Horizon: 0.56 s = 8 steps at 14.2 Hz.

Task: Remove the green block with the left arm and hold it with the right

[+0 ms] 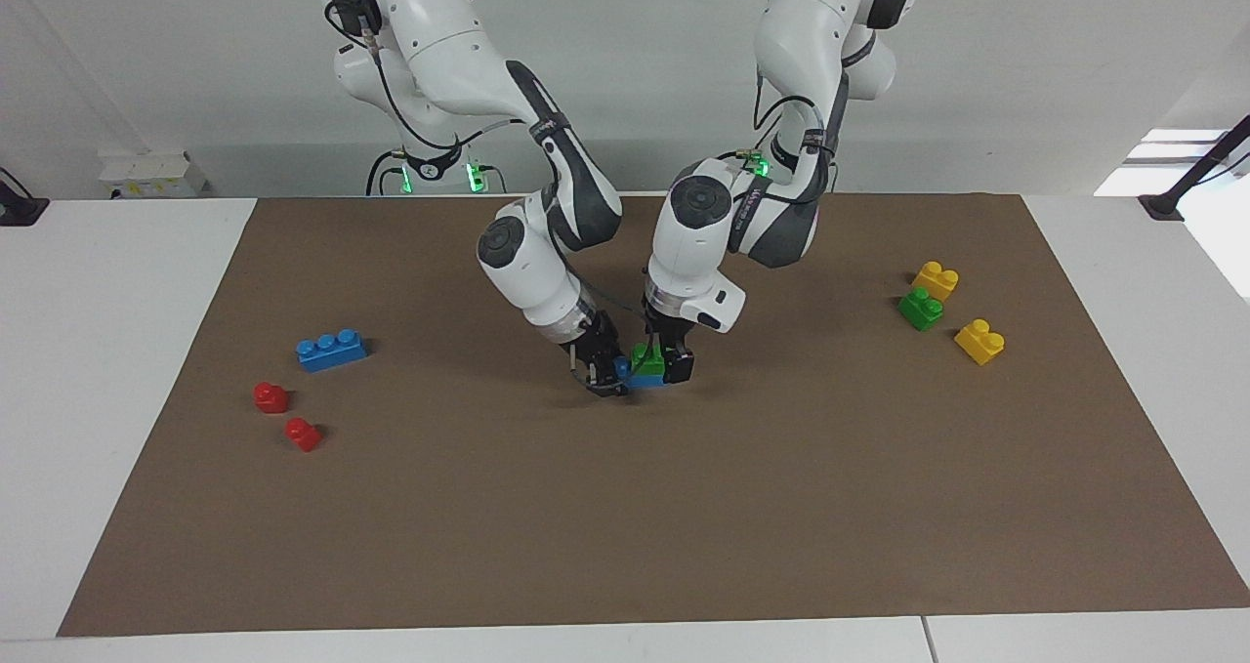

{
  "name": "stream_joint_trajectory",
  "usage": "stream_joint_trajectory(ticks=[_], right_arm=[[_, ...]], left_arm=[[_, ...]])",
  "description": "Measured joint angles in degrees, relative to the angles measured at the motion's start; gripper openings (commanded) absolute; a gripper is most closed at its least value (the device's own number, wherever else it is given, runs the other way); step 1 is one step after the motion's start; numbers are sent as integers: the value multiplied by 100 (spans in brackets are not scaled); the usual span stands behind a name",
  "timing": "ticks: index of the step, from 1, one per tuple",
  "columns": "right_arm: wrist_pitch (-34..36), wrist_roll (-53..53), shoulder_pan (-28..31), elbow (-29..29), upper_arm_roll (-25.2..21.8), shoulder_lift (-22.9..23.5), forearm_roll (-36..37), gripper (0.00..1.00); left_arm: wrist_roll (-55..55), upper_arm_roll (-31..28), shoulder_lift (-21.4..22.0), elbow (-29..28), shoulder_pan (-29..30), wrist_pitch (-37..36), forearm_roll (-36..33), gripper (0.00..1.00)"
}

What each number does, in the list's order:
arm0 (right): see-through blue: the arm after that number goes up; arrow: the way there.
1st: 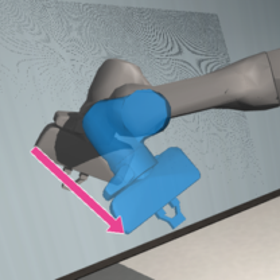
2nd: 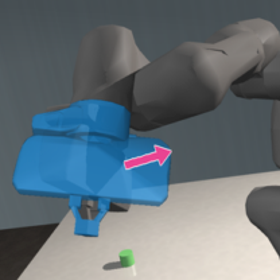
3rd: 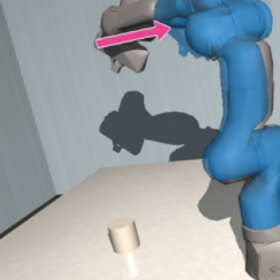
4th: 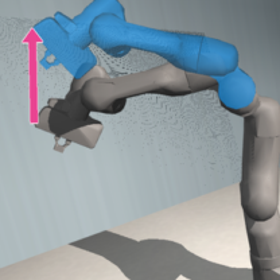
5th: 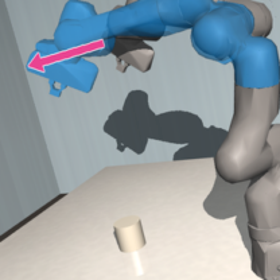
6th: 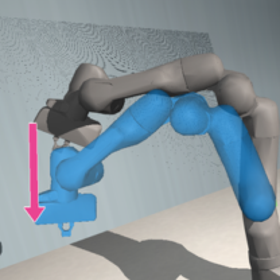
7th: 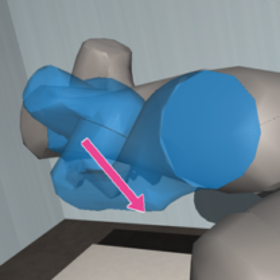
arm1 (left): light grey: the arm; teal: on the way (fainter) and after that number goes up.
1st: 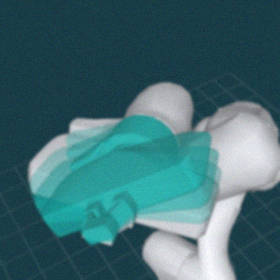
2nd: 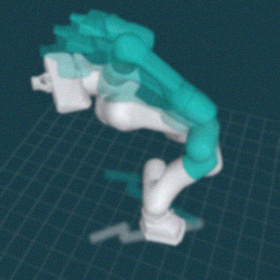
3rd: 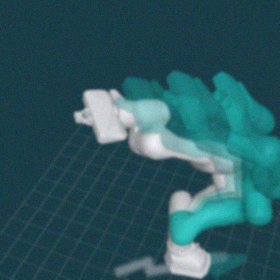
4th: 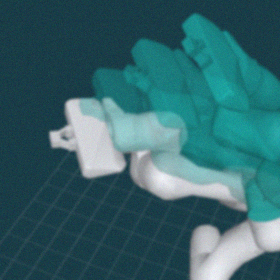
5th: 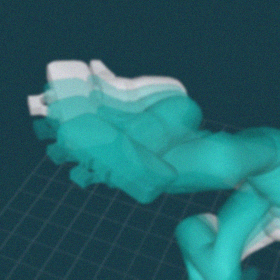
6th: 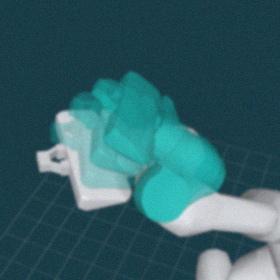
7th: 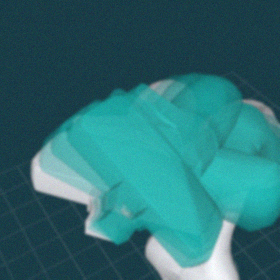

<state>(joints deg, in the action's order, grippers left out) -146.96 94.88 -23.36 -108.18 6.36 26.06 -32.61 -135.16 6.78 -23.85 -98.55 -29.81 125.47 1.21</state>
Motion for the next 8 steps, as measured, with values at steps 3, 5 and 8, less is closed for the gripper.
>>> stream_joint_trajectory(ticks=[3, 5, 8], right_arm=[[0, 2, 0, 0, -2, 0, -1, 0], [-7, 7, 0, 0, -3, 0, -117, 0], [-157, 7, 0, -1, -7, 4, -238, 0]], left_arm=[[-2, 0, -16, -5, -3, 19, 0, 100], [-5, 1, -19, -8, -5, 21, -2, 100], [-15, -1, -28, -17, -46, 24, -3, 100]])
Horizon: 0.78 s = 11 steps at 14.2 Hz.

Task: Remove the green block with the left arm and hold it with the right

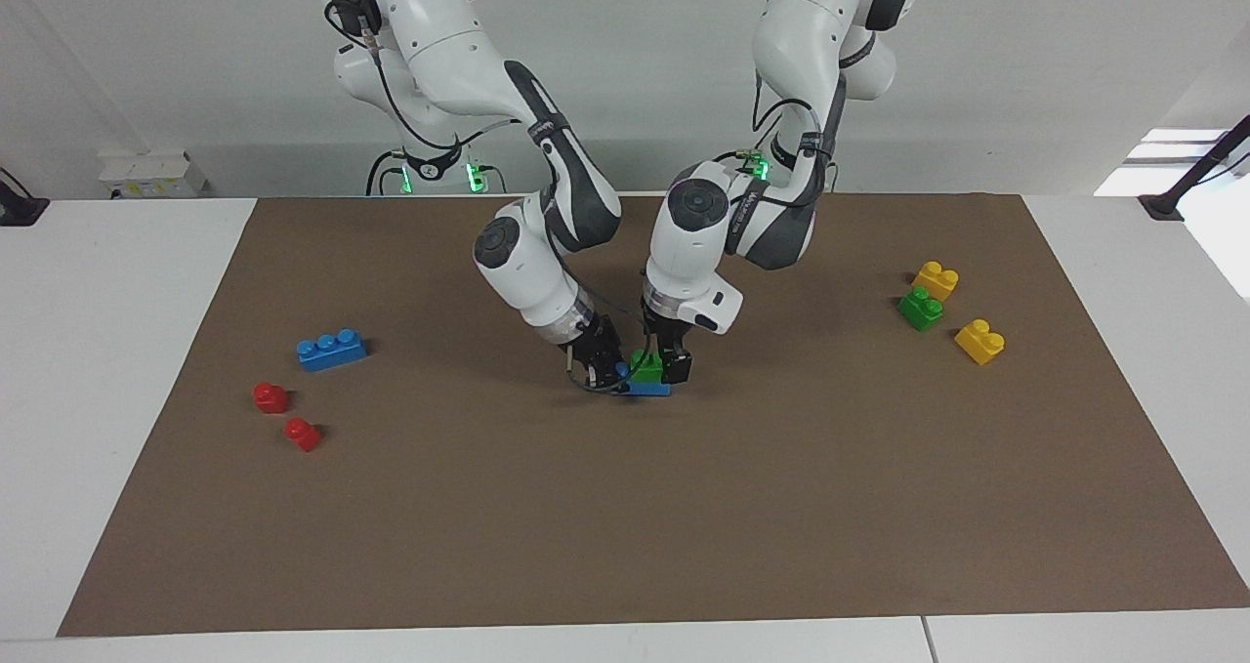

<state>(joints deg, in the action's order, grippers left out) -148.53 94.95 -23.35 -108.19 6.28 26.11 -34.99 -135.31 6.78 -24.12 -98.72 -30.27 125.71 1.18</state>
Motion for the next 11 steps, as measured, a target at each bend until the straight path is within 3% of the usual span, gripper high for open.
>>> stream_joint_trajectory(ticks=[3, 6, 7, 9, 10, 11], right_arm=[[-35, 0, 0, -10, 0, 6, 0, 0], [-99, 0, -3, -55, 6, 5, -2, 0], [-101, 0, -4, -57, 7, 4, -2, 0], [-101, -1, -6, -64, 8, 0, -2, 0], [-107, -3, -8, -68, 7, -2, -2, 0], [-107, -14, -8, -69, 7, -3, -2, 0]], left_arm=[[-11, -2, -2, -2, -23, 35, -5, 86], [-13, -8, -3, 0, -25, 82, -65, 56], [-14, -16, -2, 11, -25, 128, -150, 35], [-14, -55, -2, 39, -24, 221, -258, 6], [0, -70, 0, 46, -24, 234, -285, 0], [31, -66, 1, 44, -27, 230, -307, 0]])
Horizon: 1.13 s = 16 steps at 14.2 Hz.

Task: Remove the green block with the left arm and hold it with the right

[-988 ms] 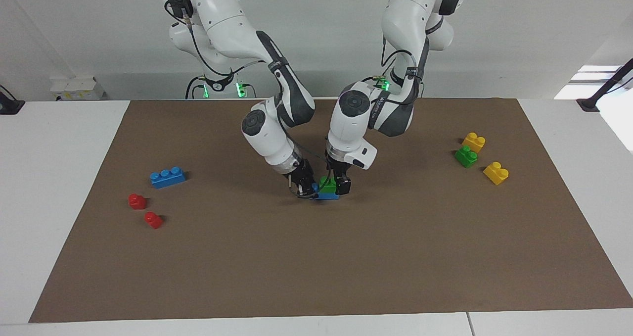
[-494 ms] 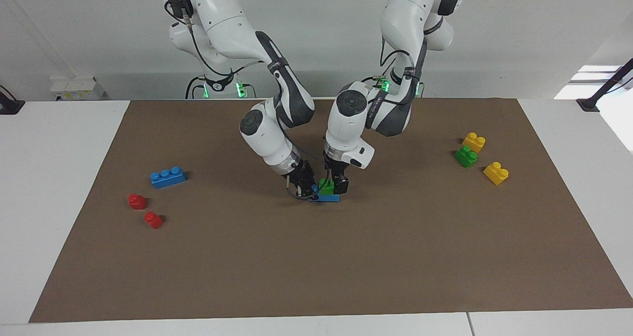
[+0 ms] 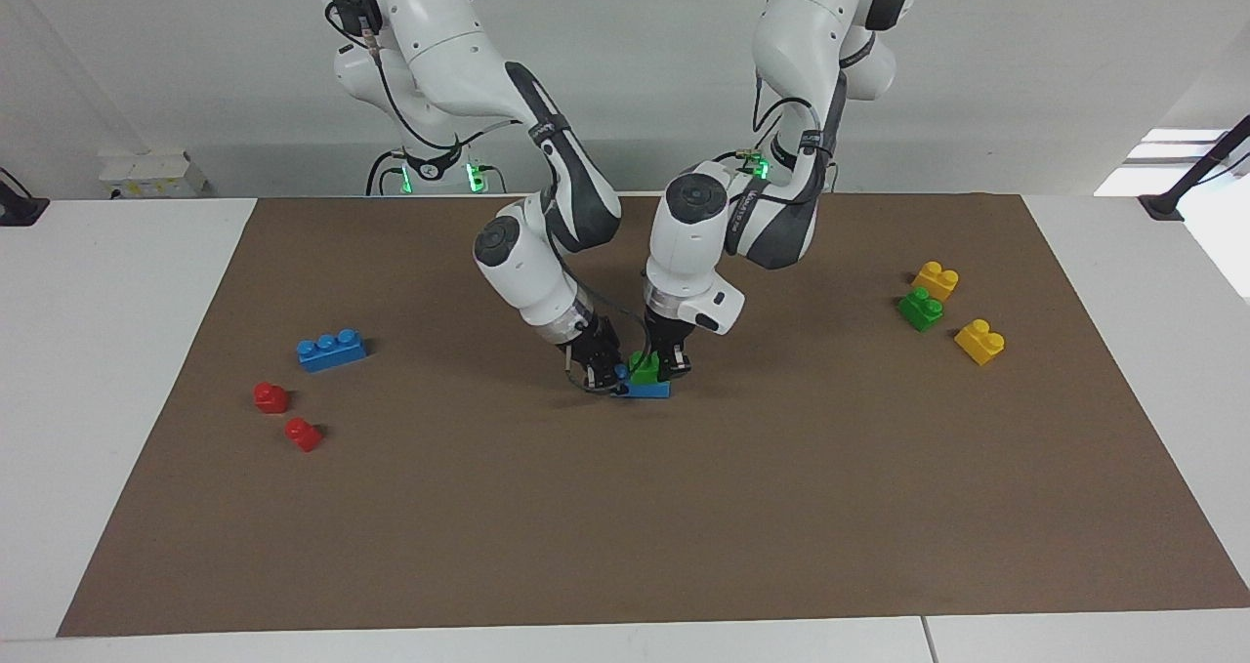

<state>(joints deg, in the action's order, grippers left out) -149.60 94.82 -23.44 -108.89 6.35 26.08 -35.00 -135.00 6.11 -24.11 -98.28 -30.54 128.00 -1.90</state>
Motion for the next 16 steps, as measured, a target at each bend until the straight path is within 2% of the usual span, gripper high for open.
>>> stream_joint_trajectory(ticks=[10, 16], right_arm=[[-10, -2, 0, 15, 7, -13, 0, 0], [-41, 18, -4, 4, -10, 6, -6, 0]], left_arm=[[-17, 0, 56, 2, 10, -32, -18, 0], [-101, -21, 765, 8, 152, -670, -4, 0]])
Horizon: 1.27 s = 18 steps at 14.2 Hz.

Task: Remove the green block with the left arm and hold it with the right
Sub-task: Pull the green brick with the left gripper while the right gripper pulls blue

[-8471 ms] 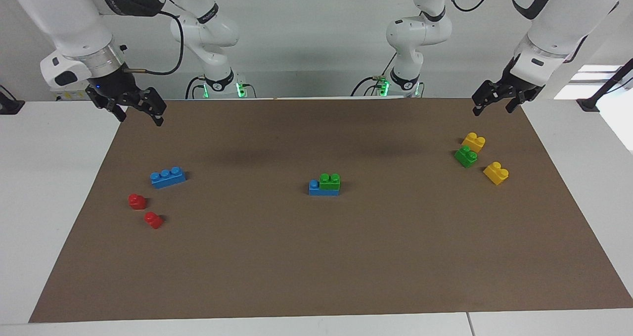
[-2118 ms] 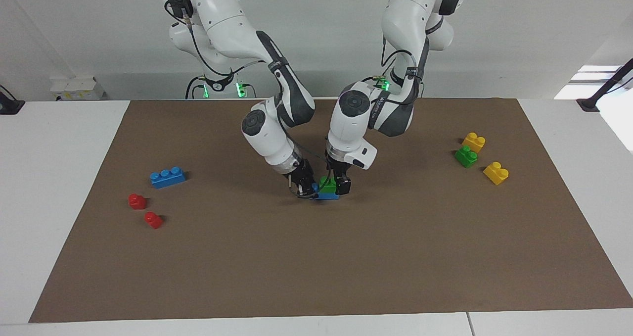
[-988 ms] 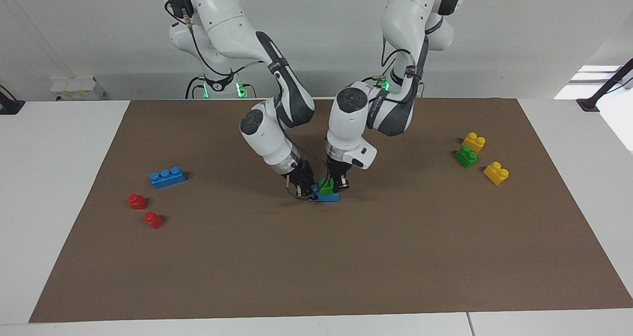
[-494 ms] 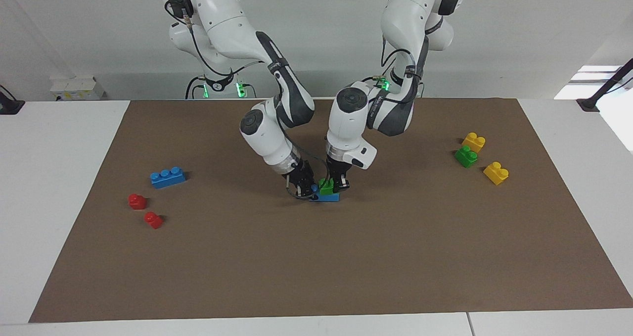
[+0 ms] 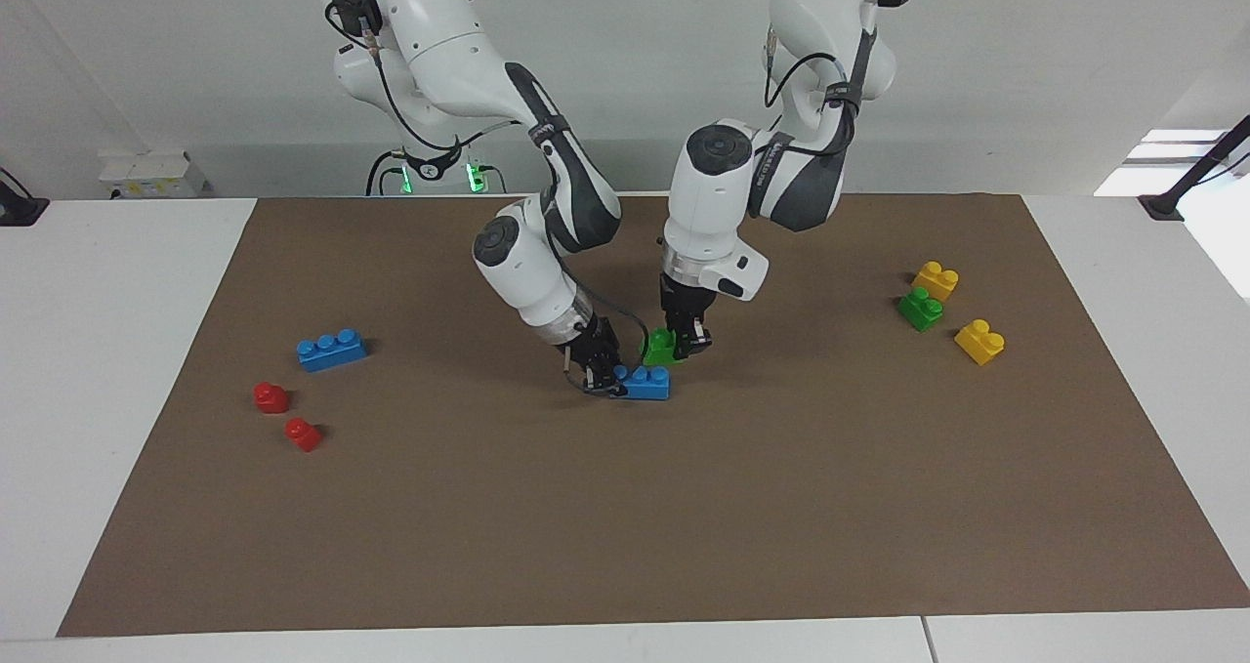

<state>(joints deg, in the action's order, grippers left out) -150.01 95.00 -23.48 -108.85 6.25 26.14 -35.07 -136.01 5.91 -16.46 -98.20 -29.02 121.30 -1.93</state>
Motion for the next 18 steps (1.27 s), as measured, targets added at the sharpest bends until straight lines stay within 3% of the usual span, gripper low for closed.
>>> stream_joint_trajectory(ticks=[7, 14, 18], right_arm=[[139, -2, 162, 156, -39, -100, 2, 0], [2655, -828, 1708, 998, -105, -605, 366, 0], [3351, -1768, 2402, 1089, -108, -622, 407, 0]], left_arm=[[441, -22, 312, -3, 278, -719, 0, 0], [3083, -80, 528, -62, 1375, -1646, -2, 0], [4883, -98, 529, -93, 2134, -1644, -3, 0]])
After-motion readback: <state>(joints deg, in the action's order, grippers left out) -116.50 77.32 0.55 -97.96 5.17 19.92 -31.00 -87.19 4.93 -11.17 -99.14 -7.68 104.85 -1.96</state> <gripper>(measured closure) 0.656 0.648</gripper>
